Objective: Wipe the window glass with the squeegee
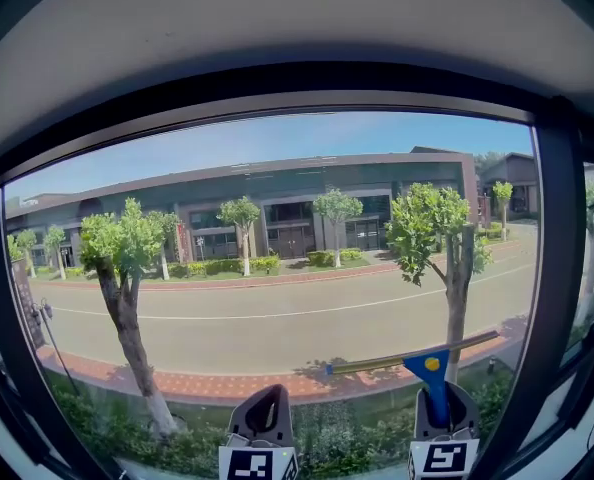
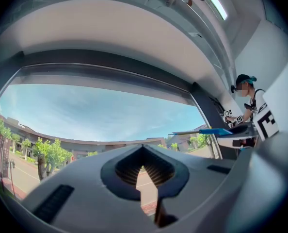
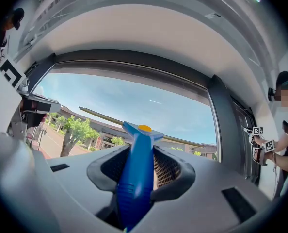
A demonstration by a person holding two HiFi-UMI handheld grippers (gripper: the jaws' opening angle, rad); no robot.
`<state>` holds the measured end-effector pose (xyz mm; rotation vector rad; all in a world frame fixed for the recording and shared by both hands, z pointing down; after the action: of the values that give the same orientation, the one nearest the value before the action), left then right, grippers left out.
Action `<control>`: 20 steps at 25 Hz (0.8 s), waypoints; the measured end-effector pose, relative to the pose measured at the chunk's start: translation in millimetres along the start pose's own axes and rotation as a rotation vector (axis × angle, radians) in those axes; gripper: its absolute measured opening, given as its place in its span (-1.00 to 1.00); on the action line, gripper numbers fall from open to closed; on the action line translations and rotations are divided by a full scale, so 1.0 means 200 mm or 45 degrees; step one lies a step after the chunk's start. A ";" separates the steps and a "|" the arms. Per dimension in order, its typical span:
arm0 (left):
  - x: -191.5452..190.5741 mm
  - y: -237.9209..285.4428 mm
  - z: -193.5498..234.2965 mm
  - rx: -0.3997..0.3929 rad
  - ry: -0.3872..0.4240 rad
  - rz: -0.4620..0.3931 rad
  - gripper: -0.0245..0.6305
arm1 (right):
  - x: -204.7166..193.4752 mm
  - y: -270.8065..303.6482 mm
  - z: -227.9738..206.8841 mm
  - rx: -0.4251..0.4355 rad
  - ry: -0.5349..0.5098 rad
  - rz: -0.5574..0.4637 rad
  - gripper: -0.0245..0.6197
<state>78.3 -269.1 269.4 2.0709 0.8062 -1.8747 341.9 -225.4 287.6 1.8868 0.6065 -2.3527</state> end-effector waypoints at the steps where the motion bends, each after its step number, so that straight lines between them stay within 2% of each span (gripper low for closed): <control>1: -0.01 0.00 0.01 0.004 -0.019 0.021 -0.92 | 0.01 0.00 0.01 -0.002 -0.002 0.000 -0.49; 4: 0.01 0.03 0.01 -0.003 -0.023 0.007 -0.92 | 0.04 0.02 0.02 -0.012 -0.014 -0.012 -0.49; 10: 0.14 0.12 0.01 -0.036 0.045 -0.134 -0.92 | 0.17 0.12 -0.01 -0.022 0.009 -0.062 -0.49; 15: 0.30 0.21 0.02 -0.027 0.054 -0.232 -0.92 | 0.29 0.24 -0.05 -0.051 0.036 -0.102 -0.49; 20: 0.47 0.28 0.05 0.010 0.162 -0.308 -0.92 | 0.43 0.35 -0.05 -0.019 0.083 -0.160 -0.49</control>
<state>101.7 -298.2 167.0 2.2011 1.1273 -1.8783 349.5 -269.3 185.8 1.9813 0.7681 -2.3608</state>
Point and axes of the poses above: the fingertips, and each gripper's own axes: y forward along the fingers, z to its left, x out of its top, the point moved 5 cm from there along -y, backward along the fingers, and after that the axes turned 11 degrees about -x, right-handed, at the moved point
